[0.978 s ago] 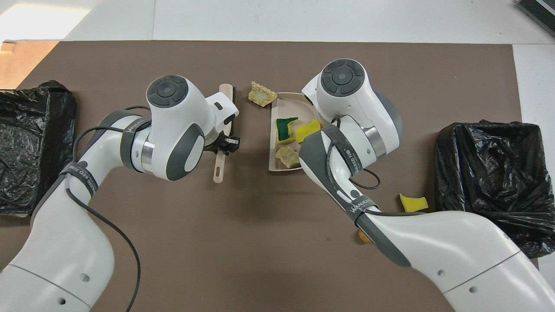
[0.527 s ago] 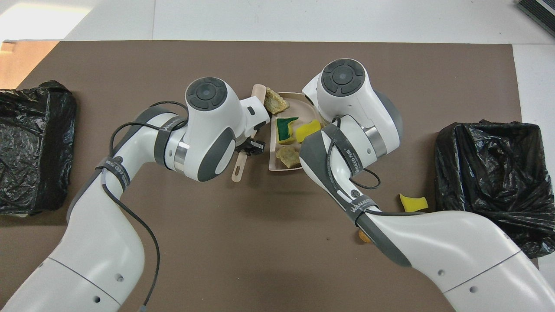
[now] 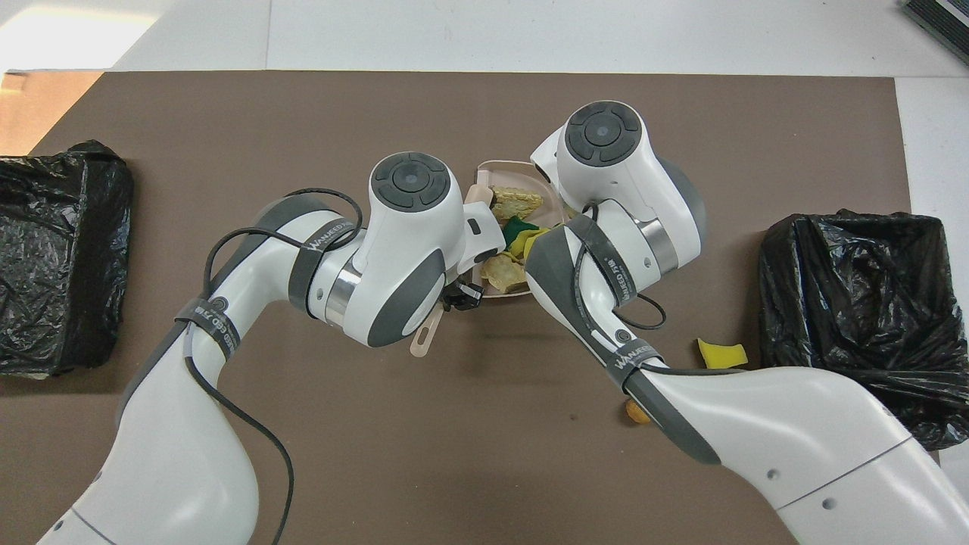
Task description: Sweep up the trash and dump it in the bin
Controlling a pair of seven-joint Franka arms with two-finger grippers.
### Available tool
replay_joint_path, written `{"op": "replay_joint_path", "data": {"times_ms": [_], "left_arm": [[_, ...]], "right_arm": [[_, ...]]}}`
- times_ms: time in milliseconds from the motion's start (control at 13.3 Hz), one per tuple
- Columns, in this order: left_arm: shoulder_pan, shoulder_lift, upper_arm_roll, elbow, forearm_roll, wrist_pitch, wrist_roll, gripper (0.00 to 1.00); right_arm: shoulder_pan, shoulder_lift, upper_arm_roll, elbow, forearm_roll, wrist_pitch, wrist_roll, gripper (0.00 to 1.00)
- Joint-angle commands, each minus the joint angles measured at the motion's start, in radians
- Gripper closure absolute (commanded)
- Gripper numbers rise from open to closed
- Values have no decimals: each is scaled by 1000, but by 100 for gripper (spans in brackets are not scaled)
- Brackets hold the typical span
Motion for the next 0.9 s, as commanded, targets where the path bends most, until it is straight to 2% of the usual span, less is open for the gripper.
{"op": "replay_joint_path", "data": {"times_ms": [0,376,602,677,827], "left_arm": [[39,-18,27,-7,6,-51,-7,100],[119,-70,47,-8,9,-133,-64,100],[136,-110,47,-14,9,-234,-151,100],[125,-122,46,-28,8,-245,-224,100],[96,-174,34,-123,2,-208,-289,100]], "right_arm": [[-8,-12,6,-12,3,-6,36,100],[-18,-12,6,-13,3,-6,35,100],[-37,-10,6,-13,6,-4,35,100],[-37,-10,6,-13,6,-6,33,100],[-38,-22,8,-13,6,-7,33,100]]}}
